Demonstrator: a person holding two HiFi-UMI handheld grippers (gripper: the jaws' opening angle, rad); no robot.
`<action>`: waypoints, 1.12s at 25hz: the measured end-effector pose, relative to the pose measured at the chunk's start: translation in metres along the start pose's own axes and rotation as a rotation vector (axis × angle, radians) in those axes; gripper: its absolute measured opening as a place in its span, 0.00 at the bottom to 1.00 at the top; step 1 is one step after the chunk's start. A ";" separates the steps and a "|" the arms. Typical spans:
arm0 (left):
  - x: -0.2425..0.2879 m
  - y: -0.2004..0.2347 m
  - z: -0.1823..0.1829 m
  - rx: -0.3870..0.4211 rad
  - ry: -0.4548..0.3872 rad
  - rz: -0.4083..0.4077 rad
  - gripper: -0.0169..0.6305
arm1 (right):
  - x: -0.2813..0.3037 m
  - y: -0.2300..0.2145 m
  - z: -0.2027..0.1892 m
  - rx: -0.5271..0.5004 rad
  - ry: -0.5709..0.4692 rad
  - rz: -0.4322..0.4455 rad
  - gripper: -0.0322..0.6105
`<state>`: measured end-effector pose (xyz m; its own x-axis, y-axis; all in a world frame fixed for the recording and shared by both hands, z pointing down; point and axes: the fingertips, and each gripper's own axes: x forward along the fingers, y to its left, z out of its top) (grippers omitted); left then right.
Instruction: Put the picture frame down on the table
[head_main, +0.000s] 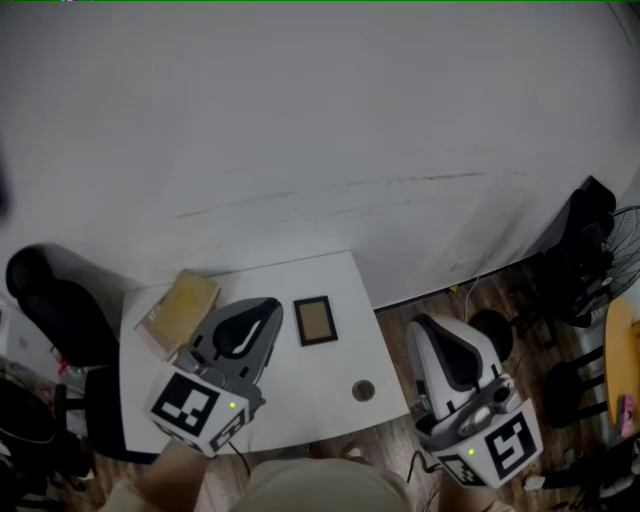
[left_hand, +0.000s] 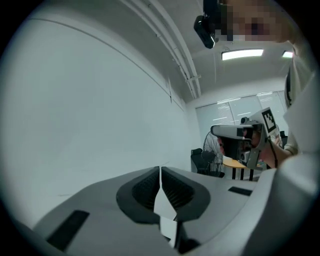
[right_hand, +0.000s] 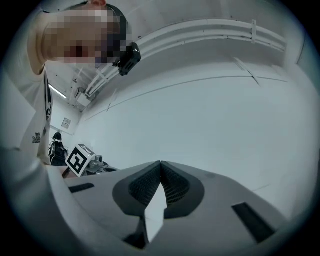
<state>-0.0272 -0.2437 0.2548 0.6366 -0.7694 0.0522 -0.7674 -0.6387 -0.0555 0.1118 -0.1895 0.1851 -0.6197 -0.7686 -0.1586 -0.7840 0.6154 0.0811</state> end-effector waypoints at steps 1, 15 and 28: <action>-0.004 -0.002 0.004 0.012 -0.009 0.000 0.07 | -0.003 0.001 0.002 -0.001 -0.002 0.004 0.09; -0.026 -0.023 -0.033 -0.006 0.061 0.011 0.07 | -0.023 0.005 -0.045 0.056 0.105 0.037 0.09; -0.032 -0.026 -0.040 -0.016 0.085 0.028 0.07 | -0.025 0.009 -0.055 0.060 0.132 0.060 0.09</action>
<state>-0.0312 -0.2021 0.2945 0.6067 -0.7833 0.1352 -0.7863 -0.6164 -0.0426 0.1182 -0.1746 0.2434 -0.6680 -0.7437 -0.0242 -0.7441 0.6675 0.0266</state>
